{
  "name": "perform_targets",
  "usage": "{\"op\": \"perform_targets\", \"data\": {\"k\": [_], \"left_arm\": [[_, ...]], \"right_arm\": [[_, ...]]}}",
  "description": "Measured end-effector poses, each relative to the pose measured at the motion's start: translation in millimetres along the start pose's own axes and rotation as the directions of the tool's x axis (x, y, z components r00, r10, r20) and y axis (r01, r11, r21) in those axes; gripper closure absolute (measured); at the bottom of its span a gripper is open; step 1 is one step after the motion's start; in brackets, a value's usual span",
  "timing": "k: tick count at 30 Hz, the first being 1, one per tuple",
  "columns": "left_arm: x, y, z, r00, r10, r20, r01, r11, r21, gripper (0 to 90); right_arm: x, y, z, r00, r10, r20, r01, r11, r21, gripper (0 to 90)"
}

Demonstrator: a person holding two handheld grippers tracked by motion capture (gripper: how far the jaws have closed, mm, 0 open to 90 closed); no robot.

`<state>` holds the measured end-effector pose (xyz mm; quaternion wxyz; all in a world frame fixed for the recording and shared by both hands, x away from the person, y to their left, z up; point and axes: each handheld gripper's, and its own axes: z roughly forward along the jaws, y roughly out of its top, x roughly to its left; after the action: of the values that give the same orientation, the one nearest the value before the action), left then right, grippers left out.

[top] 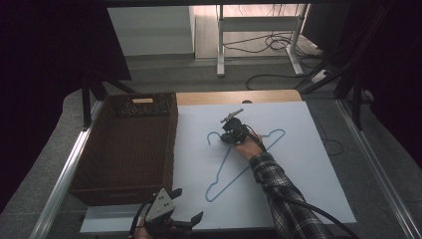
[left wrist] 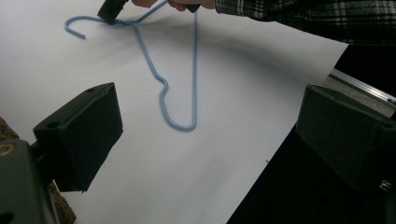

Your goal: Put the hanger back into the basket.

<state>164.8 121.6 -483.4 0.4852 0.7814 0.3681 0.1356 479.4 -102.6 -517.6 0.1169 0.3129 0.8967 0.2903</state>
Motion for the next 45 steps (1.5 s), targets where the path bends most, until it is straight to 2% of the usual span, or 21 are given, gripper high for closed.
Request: {"op": "perform_targets", "data": {"k": [6, 8, 16, 20, 33, 45], "left_arm": [[-0.4, 0.0, 0.1, 1.0000, 0.001, 0.000, -0.001, 1.0000, 0.000, 7.2], [-0.2, 0.0, -0.1, 1.0000, 0.001, 0.000, -0.001, 1.0000, 0.000, 7.2], [0.4, 0.0, -0.4, 1.0000, 0.000, -0.002, 0.000, 1.0000, -0.001, 7.2], [0.0, 0.2, 0.2, 1.0000, -0.001, -0.001, 0.001, 1.0000, 0.000, 7.3], [0.1, 0.8, 0.7, 1.0000, -0.005, -0.004, 0.005, 1.0000, -0.001, 7.5], [1.8, 1.9, 1.2, 0.9998, -0.022, 0.000, 0.022, 0.9997, -0.010, 7.6]], "right_arm": [[1.8, -0.2, -0.2, 0.9995, 0.028, 0.012, -0.028, 1.000, 0.000, 85.8], [2.9, -0.9, -0.2, 0.9997, 0.018, 0.018, -0.018, 1.000, -0.006, 86.0], [5.2, -3.3, -5.4, 0.9995, 0.028, 0.014, -0.027, 0.999, -0.046, 86.2], [6.7, -1.1, -14.2, 0.9996, 0.016, 0.022, -0.014, 0.997, -0.073, 86.3], [4.8, -1.4, -45.9, 0.9987, 0.043, 0.028, -0.037, 0.984, -0.173, 86.2], [2.4, -4.0, -72.2, 0.9982, 0.046, 0.038, -0.036, 0.972, -0.231, 86.2]]}}
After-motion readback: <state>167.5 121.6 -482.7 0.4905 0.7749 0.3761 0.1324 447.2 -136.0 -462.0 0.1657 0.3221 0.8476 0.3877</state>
